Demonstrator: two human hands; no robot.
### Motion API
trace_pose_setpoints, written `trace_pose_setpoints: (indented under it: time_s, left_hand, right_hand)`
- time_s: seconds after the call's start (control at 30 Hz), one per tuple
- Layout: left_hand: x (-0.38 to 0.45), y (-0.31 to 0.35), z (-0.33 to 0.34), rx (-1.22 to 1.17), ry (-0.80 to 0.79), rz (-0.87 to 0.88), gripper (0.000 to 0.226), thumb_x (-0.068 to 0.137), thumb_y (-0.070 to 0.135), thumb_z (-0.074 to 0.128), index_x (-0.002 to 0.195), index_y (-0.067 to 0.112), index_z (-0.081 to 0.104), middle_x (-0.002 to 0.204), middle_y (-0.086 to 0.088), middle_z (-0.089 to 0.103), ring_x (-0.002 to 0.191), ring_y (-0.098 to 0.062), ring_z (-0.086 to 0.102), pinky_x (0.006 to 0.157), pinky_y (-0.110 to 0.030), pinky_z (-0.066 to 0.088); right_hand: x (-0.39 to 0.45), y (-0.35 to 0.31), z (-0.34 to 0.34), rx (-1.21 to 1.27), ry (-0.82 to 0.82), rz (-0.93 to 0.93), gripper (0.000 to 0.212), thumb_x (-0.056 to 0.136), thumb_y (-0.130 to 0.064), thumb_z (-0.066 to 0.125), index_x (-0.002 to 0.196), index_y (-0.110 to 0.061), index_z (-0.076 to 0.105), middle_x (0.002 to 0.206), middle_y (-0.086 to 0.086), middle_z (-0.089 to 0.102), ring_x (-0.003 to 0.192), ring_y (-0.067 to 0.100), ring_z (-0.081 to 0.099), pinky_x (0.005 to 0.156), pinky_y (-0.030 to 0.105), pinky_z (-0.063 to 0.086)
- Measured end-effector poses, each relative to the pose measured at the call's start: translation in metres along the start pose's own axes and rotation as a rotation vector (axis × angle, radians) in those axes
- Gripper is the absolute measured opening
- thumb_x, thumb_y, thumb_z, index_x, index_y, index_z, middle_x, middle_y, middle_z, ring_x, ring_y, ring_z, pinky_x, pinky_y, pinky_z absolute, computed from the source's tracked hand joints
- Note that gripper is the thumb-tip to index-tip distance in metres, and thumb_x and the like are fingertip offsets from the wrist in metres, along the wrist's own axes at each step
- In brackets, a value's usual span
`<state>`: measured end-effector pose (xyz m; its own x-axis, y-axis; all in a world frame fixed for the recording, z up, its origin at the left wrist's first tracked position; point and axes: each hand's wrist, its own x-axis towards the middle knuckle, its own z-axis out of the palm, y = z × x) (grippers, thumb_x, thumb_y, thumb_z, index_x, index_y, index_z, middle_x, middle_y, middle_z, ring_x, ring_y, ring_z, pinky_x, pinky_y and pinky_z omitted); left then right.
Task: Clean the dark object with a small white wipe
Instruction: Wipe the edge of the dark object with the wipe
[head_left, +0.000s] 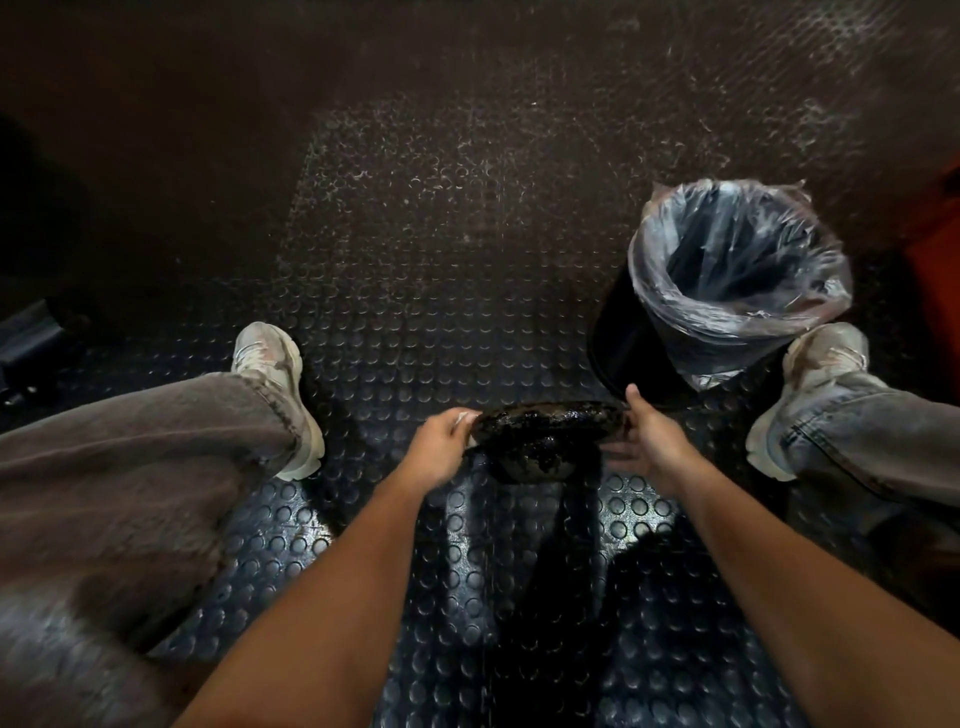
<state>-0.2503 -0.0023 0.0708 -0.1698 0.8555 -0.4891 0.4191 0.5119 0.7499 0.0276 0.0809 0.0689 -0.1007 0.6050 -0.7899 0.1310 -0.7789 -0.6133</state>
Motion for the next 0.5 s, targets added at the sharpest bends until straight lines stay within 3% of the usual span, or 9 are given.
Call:
trace_pose_setpoints:
  time_s: [0.1, 0.17, 0.27, 0.33, 0.43, 0.5]
  left_hand:
    - [0.004, 0.002, 0.002, -0.097, -0.03, -0.073, 0.033, 0.107, 0.038, 0.042, 0.115, 0.023, 0.071, 0.106, 0.004, 0.073, 0.106, -0.016, 0.066, 0.09, -0.028, 0.047]
    - [0.003, 0.005, -0.001, -0.33, -0.017, -0.099, 0.038, 0.107, 0.041, 0.042, 0.104, 0.023, 0.074, 0.103, 0.001, 0.076, 0.102, -0.016, 0.069, 0.096, -0.032, 0.051]
    - [-0.007, 0.006, -0.001, -0.551, 0.074, -0.105, 0.038, 0.109, 0.032, 0.041, 0.096, 0.015, 0.072, 0.096, -0.003, 0.075, 0.091, -0.015, 0.071, 0.088, -0.027, 0.055]
    - [-0.011, -0.003, 0.004, -0.447, 0.142, -0.071, 0.038, 0.108, 0.036, 0.042, 0.096, 0.018, 0.073, 0.094, -0.001, 0.075, 0.091, -0.018, 0.07, 0.086, -0.03, 0.054]
    - [-0.004, -0.004, 0.013, -0.196, 0.144, -0.075, 0.038, 0.108, 0.038, 0.041, 0.082, 0.024, 0.066, 0.081, 0.006, 0.067, 0.08, -0.015, 0.061, 0.07, -0.028, 0.045]
    - [0.006, -0.001, 0.017, -0.213, 0.084, -0.145, 0.041, 0.107, 0.04, 0.041, 0.077, 0.022, 0.064, 0.079, 0.005, 0.066, 0.083, -0.018, 0.061, 0.074, -0.031, 0.046]
  right_hand:
    - [0.001, 0.003, 0.001, 0.038, -0.029, 0.004, 0.057, 0.097, -0.067, 0.039, 0.127, -0.021, 0.056, 0.111, 0.011, 0.07, 0.104, 0.034, 0.069, 0.091, 0.053, 0.056]
    - [0.003, 0.003, 0.001, 0.048, -0.033, 0.008, 0.068, 0.095, -0.069, 0.042, 0.139, -0.017, 0.05, 0.12, 0.016, 0.068, 0.101, 0.035, 0.072, 0.083, 0.05, 0.059]
    - [0.005, 0.001, 0.0, 0.06, -0.039, 0.015, 0.077, 0.094, -0.069, 0.044, 0.143, -0.011, 0.049, 0.122, 0.02, 0.068, 0.097, 0.035, 0.074, 0.081, 0.049, 0.06]
    - [0.006, 0.002, 0.0, 0.06, -0.044, 0.014, 0.077, 0.094, -0.069, 0.043, 0.143, -0.009, 0.049, 0.12, 0.02, 0.069, 0.096, 0.035, 0.074, 0.081, 0.049, 0.06]
    - [0.006, 0.003, 0.001, 0.051, -0.054, 0.004, 0.075, 0.096, -0.068, 0.041, 0.144, -0.011, 0.049, 0.122, 0.018, 0.069, 0.097, 0.035, 0.074, 0.082, 0.049, 0.06]
    - [0.007, 0.003, 0.001, 0.058, -0.046, 0.005, 0.078, 0.095, -0.069, 0.04, 0.146, -0.011, 0.046, 0.124, 0.018, 0.067, 0.096, 0.035, 0.074, 0.079, 0.047, 0.06]
